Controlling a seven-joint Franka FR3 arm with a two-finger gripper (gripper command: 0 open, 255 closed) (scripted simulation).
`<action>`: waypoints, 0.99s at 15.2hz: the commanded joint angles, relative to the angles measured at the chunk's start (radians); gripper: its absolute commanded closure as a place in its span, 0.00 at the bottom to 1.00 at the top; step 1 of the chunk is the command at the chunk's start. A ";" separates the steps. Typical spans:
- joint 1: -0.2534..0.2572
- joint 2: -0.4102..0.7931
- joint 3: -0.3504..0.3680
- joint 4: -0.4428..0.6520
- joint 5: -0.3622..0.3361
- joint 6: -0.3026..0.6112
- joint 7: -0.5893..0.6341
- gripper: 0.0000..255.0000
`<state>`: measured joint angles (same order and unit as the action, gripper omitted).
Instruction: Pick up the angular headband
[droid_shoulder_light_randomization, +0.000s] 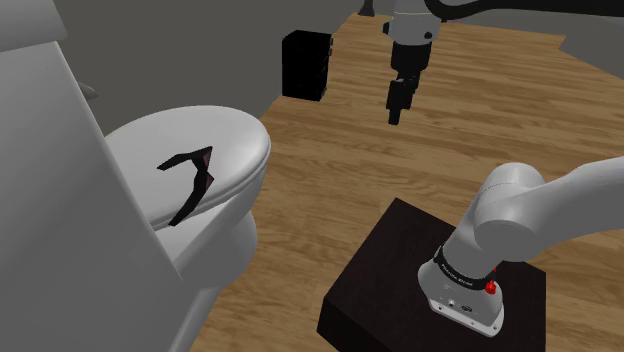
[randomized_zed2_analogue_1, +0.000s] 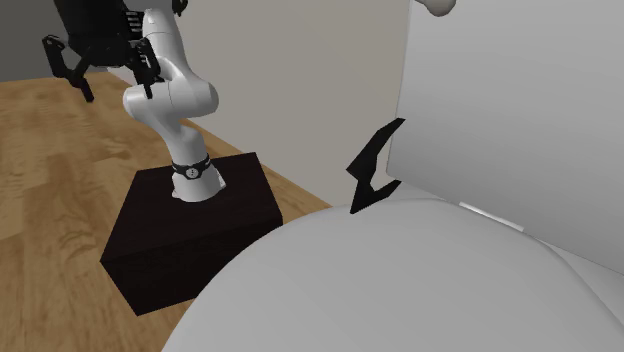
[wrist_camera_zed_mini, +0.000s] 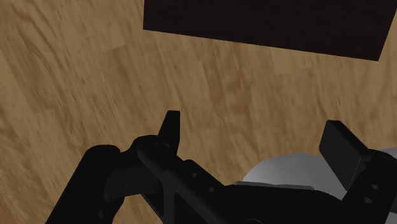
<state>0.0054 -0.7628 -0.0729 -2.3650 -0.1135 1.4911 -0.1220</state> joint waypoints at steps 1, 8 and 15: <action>0.000 0.000 0.000 0.000 0.000 0.000 0.000 0.00; 0.012 0.084 0.142 0.020 0.169 0.049 0.293 0.00; 0.015 0.235 0.270 0.106 0.300 0.132 0.570 0.00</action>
<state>0.0213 -0.5537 0.1805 -2.2767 0.1697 1.6103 0.4059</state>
